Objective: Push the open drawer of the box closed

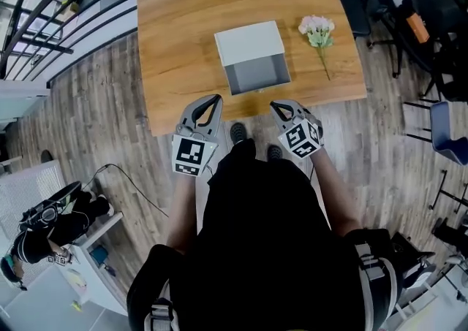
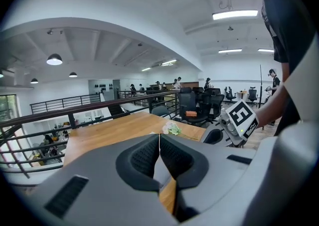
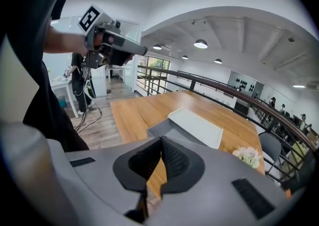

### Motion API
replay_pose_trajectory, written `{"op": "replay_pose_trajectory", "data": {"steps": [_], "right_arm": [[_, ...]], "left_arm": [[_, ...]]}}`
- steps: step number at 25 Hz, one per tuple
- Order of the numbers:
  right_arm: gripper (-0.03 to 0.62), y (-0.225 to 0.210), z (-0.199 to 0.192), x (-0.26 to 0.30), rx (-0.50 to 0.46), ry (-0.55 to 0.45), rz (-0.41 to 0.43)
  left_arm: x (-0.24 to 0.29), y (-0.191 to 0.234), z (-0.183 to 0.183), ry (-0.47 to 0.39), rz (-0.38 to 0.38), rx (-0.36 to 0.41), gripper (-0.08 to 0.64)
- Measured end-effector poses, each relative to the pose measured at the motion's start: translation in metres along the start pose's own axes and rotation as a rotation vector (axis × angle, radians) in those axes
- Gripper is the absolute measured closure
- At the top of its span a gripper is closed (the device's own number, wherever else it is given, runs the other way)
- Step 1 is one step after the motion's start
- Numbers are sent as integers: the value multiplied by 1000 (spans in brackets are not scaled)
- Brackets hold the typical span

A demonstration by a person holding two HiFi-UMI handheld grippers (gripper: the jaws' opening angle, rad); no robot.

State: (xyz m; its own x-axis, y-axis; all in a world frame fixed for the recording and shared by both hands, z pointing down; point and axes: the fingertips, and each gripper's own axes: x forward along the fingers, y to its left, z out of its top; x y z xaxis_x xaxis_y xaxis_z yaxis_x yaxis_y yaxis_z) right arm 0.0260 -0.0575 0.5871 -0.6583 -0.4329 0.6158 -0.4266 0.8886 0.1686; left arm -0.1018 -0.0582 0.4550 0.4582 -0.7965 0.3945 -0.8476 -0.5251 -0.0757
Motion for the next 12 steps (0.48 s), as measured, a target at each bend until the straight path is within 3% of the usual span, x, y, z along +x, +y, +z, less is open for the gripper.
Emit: {"op": "replay_pose_trajectory", "data": {"steps": [12], "right_arm": [[565,3,-42,68,190,137,-45]], "left_arm": [[21,56,-3,-17,-102,39,535]]}}
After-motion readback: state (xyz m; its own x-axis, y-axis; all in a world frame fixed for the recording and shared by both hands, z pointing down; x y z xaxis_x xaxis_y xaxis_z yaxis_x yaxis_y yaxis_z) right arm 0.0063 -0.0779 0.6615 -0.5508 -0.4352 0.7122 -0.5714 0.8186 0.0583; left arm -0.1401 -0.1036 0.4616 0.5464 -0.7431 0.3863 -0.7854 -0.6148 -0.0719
